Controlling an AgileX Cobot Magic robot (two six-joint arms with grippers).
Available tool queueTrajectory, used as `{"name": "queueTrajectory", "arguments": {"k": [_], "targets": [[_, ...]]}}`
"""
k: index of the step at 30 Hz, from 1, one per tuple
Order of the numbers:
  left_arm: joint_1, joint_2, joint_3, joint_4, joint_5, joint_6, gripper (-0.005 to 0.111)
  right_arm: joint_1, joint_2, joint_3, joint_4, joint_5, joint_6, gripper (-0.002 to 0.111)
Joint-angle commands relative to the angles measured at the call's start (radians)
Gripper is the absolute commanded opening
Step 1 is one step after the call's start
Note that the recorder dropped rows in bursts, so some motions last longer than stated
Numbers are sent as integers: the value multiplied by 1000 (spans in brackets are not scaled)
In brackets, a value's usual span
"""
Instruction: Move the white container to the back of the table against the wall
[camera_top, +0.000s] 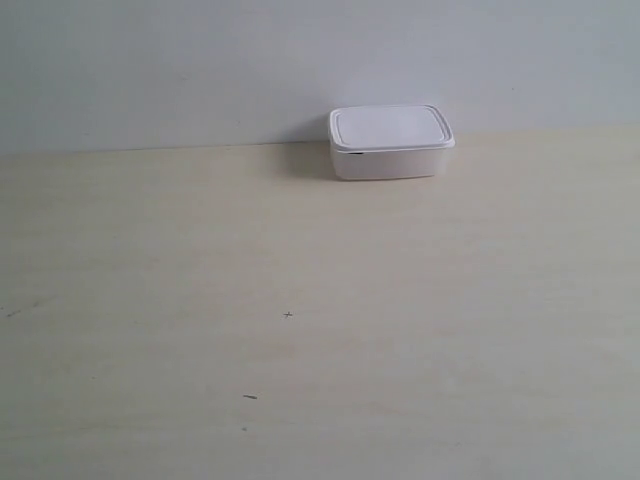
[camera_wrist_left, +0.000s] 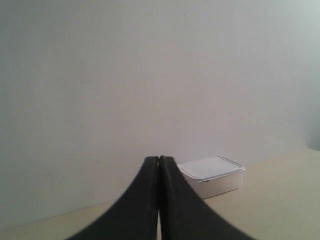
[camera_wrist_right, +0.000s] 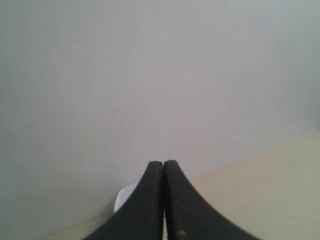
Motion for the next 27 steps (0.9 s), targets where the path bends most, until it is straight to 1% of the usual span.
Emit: {"name": "queueTrajectory", "arguments": {"k": [1,3,7,12,16,21,22,26,27], "targets": [[20,4,7,4,15,11,0,-6,-3,96,-104,-247,-1,0],[43,4,7,4,16,11,0,-6,7,122,-106,-283,-1,0],[80,4,20,4,20,11,0,-6,27,162,-104,-294,-1,0],[115,2,92,13,20,11,0,-6,31,219,-109,-348,-1,0],[128,-28,124,29,8,11,0,-6,31,266,-109,-390,-1,0],[130,-46,125,-12,13,-1,0,-6,31,352,-109,-421,-1,0],[130,-46,125,-38,31,-1,0,-6,31,368,-109,-421,-1,0],[130,-46,125,-35,145,-1,0,-6,31,409,-194,-424,-1,0],[130,-46,126,-35,154,-1,0,-6,31,419,-202,-426,-1,0]]}}
